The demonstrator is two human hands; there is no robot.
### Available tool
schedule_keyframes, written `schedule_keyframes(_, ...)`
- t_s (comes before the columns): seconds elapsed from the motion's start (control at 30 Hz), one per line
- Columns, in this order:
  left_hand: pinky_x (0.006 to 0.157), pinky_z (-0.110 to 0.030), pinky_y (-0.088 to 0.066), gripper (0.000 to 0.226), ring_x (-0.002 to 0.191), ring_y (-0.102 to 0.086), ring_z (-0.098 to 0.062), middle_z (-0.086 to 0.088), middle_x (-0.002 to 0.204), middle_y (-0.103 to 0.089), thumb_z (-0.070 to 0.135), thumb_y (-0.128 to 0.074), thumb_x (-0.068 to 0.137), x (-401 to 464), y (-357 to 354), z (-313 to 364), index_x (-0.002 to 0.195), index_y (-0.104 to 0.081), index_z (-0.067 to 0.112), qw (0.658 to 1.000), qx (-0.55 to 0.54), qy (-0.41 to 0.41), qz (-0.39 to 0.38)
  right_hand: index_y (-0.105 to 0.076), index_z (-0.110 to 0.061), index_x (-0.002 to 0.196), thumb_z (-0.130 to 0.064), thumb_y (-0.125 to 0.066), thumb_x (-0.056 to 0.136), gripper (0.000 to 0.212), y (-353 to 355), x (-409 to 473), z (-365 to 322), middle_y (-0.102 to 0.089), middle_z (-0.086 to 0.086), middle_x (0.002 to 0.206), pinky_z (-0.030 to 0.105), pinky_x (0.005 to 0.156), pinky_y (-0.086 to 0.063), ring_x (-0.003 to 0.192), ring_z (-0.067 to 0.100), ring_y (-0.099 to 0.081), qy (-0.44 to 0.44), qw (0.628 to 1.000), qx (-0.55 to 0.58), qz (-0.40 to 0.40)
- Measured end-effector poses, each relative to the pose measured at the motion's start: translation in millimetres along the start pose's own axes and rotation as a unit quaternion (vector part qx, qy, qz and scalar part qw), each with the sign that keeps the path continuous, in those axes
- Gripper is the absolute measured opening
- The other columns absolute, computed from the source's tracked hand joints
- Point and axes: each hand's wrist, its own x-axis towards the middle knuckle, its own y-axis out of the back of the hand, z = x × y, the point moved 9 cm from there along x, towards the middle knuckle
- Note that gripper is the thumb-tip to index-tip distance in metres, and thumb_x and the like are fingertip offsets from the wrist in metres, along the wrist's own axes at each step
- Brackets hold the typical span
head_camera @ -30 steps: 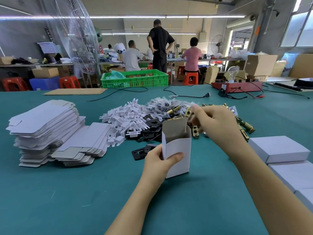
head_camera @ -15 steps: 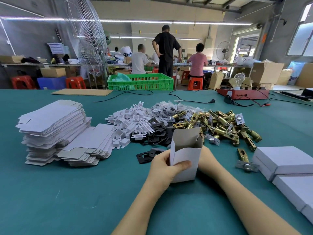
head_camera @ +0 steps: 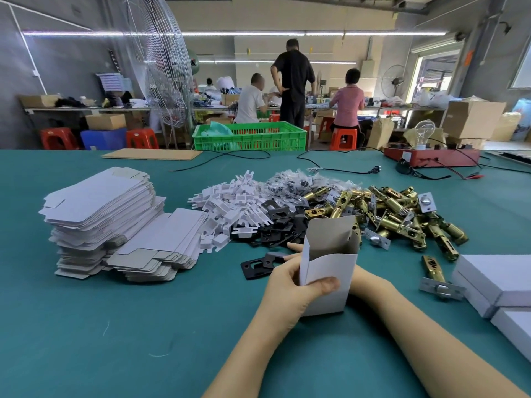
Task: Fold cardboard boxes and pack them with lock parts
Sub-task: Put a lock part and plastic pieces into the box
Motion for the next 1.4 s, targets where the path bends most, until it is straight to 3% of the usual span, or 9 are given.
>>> schedule_keyframes(0.1, 0.072, -0.016, -0.051, 0.027, 0.085, -0.068, -0.003, 0.004, 0.096, -0.075, 0.023, -0.080, 0.064, 0.5, 0.0, 0.7, 0.084, -0.077, 0.042, 1.000, -0.001, -0.004, 0.006, -0.041, 0.028, 0.114, 0.010, -0.054, 0.091, 0.032, 0.4, -7.0, 1.0, -0.052, 0.041, 0.107, 0.038, 0.092, -0.035, 0.100, 0.047, -0.049, 0.014, 0.998, 0.062, 0.014)
schedule_keyframes(0.17, 0.071, -0.015, -0.050, 0.028, 0.084, -0.068, -0.003, 0.006, 0.093, -0.076, 0.023, -0.080, 0.064, 0.6, -0.2, -1.0, 0.085, -0.077, 0.042, 1.000, -0.003, -0.001, 0.004, -0.051, 0.012, 0.084, 0.013, -0.057, 0.086, 0.007, 5.8, -4.4, 14.1, -0.054, 0.022, 0.080, 0.035, 0.077, -0.046, 0.069, 0.027, -0.051, -0.025, 0.995, 0.078, 0.052)
schedule_keyframes(0.2, 0.071, -0.015, -0.050, 0.029, 0.084, -0.068, -0.003, 0.007, 0.093, -0.076, 0.023, -0.080, 0.064, 0.6, -0.1, -1.3, 0.086, -0.077, 0.042, 1.000, -0.005, -0.001, 0.003, -0.049, 0.003, 0.072, 0.014, -0.058, 0.086, 0.020, 6.9, -3.9, 19.3, -0.050, 0.013, 0.070, 0.025, 0.071, -0.041, 0.063, 0.018, -0.046, -0.035, 0.994, 0.085, 0.064)
schedule_keyframes(0.4, 0.077, -0.019, -0.054, 0.028, 0.089, -0.069, -0.007, 0.005, 0.096, -0.076, 0.022, -0.080, 0.065, 1.0, 1.6, -2.6, 0.090, -0.076, 0.033, 1.000, -0.008, 0.006, 0.004, -0.055, -0.024, 0.053, -0.014, -0.058, 0.077, 0.026, 5.0, -3.5, 15.0, -0.053, -0.022, 0.048, 0.028, 0.060, -0.035, 0.059, 0.008, -0.034, -0.007, 0.995, 0.077, 0.054)
schedule_keyframes(0.63, 0.074, -0.017, -0.052, 0.028, 0.090, -0.069, -0.006, 0.006, 0.096, -0.076, 0.024, -0.080, 0.067, 0.6, 2.5, -5.0, 0.093, -0.076, 0.032, 1.000, -0.013, 0.018, 0.006, -0.041, -0.026, 0.068, 0.007, -0.056, 0.087, 0.042, 18.9, -10.5, 13.3, -0.047, -0.015, 0.065, 0.025, 0.066, -0.041, 0.065, 0.004, -0.043, 0.010, 0.985, 0.111, 0.133)
schedule_keyframes(0.87, 0.073, -0.016, -0.052, 0.027, 0.089, -0.069, -0.006, 0.007, 0.097, -0.076, 0.026, -0.080, 0.067, 0.2, 2.7, -6.3, 0.091, -0.076, 0.035, 1.000, -0.016, 0.022, 0.008, -0.048, -0.025, 0.064, -0.009, -0.071, 0.073, 0.030, 29.4, -13.3, 7.4, -0.058, -0.012, 0.058, 0.035, 0.061, -0.041, 0.059, 0.005, -0.045, 0.031, 0.972, 0.151, 0.178)
schedule_keyframes(1.03, 0.075, -0.017, -0.052, 0.027, 0.090, -0.069, -0.006, 0.008, 0.097, -0.076, 0.027, -0.080, 0.067, 0.2, 2.0, -4.2, 0.090, -0.076, 0.040, 1.000, -0.013, 0.019, 0.008, -0.047, -0.026, 0.063, -0.028, -0.062, 0.062, 0.015, 30.0, -14.1, 3.2, -0.054, -0.009, 0.060, 0.036, 0.062, -0.042, 0.061, 0.008, -0.046, 0.037, 0.974, 0.131, 0.180)
schedule_keyframes(1.17, 0.077, -0.019, -0.053, 0.028, 0.092, -0.069, -0.009, 0.006, 0.098, -0.076, 0.027, -0.080, 0.067, 0.7, 1.7, -6.4, 0.094, -0.075, 0.033, 1.000, -0.011, 0.026, 0.005, -0.047, -0.025, 0.066, -0.008, -0.075, 0.072, 0.033, 34.2, -11.9, 4.6, -0.056, -0.011, 0.063, 0.031, 0.060, -0.044, 0.064, 0.006, -0.050, 0.055, 0.977, 0.099, 0.181)
schedule_keyframes(1.4, 0.077, -0.027, -0.055, 0.024, 0.088, -0.068, -0.012, 0.002, 0.093, -0.076, 0.025, -0.081, 0.064, 2.7, 4.9, -13.2, 0.086, -0.075, 0.032, 0.999, -0.018, 0.033, 0.017, -0.048, -0.016, 0.061, 0.015, -0.051, 0.089, 0.042, 44.6, 21.6, -8.4, -0.057, -0.010, 0.051, 0.004, 0.049, -0.039, 0.048, -0.008, -0.050, 0.079, 0.984, 0.078, 0.137)
